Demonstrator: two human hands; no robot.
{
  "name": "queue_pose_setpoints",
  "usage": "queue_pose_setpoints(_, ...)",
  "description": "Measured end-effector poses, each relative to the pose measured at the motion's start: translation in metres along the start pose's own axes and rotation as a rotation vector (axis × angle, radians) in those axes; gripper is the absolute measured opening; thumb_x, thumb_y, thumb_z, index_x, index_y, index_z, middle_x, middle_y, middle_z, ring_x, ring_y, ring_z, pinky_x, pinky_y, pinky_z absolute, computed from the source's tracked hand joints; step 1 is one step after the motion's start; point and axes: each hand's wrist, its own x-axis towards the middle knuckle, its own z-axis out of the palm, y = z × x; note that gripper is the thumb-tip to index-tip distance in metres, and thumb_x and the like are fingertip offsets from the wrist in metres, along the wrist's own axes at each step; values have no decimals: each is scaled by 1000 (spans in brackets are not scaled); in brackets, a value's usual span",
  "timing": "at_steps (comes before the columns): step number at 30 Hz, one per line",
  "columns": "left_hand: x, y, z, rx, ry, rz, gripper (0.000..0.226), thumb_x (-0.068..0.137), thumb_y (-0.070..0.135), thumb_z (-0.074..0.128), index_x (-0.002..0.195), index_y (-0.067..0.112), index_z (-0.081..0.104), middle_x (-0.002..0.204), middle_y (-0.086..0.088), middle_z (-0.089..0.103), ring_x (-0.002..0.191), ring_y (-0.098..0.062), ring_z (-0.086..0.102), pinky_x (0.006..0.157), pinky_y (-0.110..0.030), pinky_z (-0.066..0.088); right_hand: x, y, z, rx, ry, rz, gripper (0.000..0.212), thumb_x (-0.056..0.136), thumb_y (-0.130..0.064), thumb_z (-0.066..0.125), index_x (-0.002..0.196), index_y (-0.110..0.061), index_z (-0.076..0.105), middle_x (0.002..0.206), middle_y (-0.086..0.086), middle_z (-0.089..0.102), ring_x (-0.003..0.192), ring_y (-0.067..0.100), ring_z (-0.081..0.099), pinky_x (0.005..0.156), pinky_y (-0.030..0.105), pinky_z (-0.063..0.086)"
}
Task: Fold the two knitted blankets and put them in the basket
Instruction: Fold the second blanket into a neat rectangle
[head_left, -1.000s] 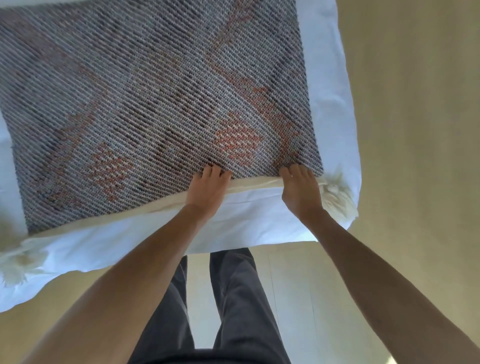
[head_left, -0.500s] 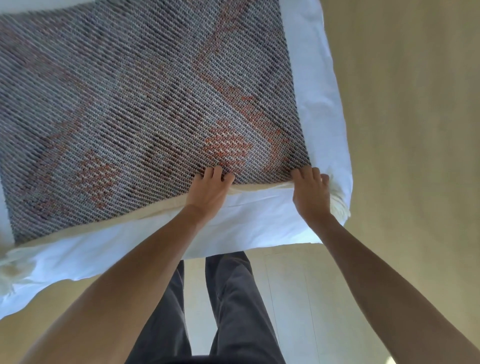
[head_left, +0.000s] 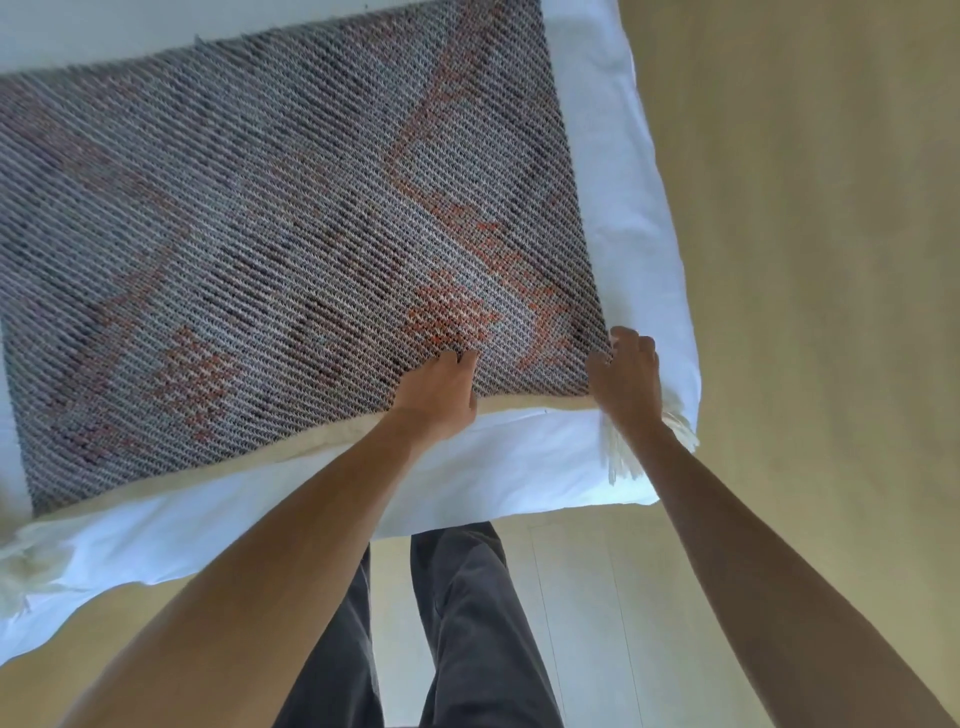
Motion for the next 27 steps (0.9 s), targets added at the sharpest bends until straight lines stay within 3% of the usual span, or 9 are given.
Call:
queue_pose_setpoints(4, 14, 11, -17, -189, 8, -103, 25, 94, 14, 43, 117, 5, 48, 106, -10, 56, 86, -19, 52, 71, -33, 46, 15, -16, -2, 84, -111, 130, 37, 77, -14, 54, 113, -7, 48, 106, 12, 59, 94, 29, 54, 75, 36, 46)
queue_pose_setpoints(8, 30, 19, -41, -282, 58, -116, 31, 95, 14, 43, 124, 3, 48, 111, -10, 57, 94, -21, 57, 80, -37, 52, 4, -32, -4, 44, -89, 62, 25, 77, -10, 53, 101, -9, 47, 87, 7, 55, 81, 29, 54, 64, 32, 38)
queue_pose_setpoints(12, 47, 26, -72, -378, 145, -132, 32, 101, 28, 34, 115, 3, 49, 94, -9, 56, 69, -17, 53, 57, -30, 44, -28, -65, 3, -17, -66, -184, 22, 82, -14, 53, 102, -9, 45, 82, 6, 56, 71, 28, 55, 60, 30, 37)
queue_pose_setpoints(15, 60, 24, -95, -532, 204, -166, 36, 102, 36, 30, 109, 5, 47, 86, -9, 52, 61, -18, 48, 50, -30, 38, -54, -92, 14, -17, -79, -329, 24, 85, -13, 52, 106, -8, 44, 89, 10, 61, 72, 30, 61, 58, 30, 40)
queue_pose_setpoints(18, 69, 9, -117, -688, 271, -240, 33, 101, 33, 35, 118, 5, 41, 93, -12, 55, 54, -13, 47, 40, -23, 38, -78, -119, 26, 41, -114, -411, 17, 87, -11, 50, 102, -11, 42, 81, 3, 53, 63, 22, 56, 56, 31, 49)
queue_pose_setpoints(21, 71, -17, -134, -718, 340, -281, 30, 100, 25, 38, 125, 8, 36, 92, -10, 54, 49, -9, 45, 33, -17, 35, -100, -140, 43, 59, -179, -498, 16, 89, -11, 48, 105, -9, 44, 85, 4, 56, 67, 21, 60, 59, 34, 54)
queue_pose_setpoints(27, 56, -87, -152, -734, 492, -383, 20, 100, 16, 39, 119, 10, 40, 73, -1, 49, 44, -10, 42, 30, -20, 33, -133, -182, 81, 97, -243, -479, 21, 90, -15, 49, 110, -15, 43, 92, 2, 58, 74, 19, 61, 64, 34, 52)
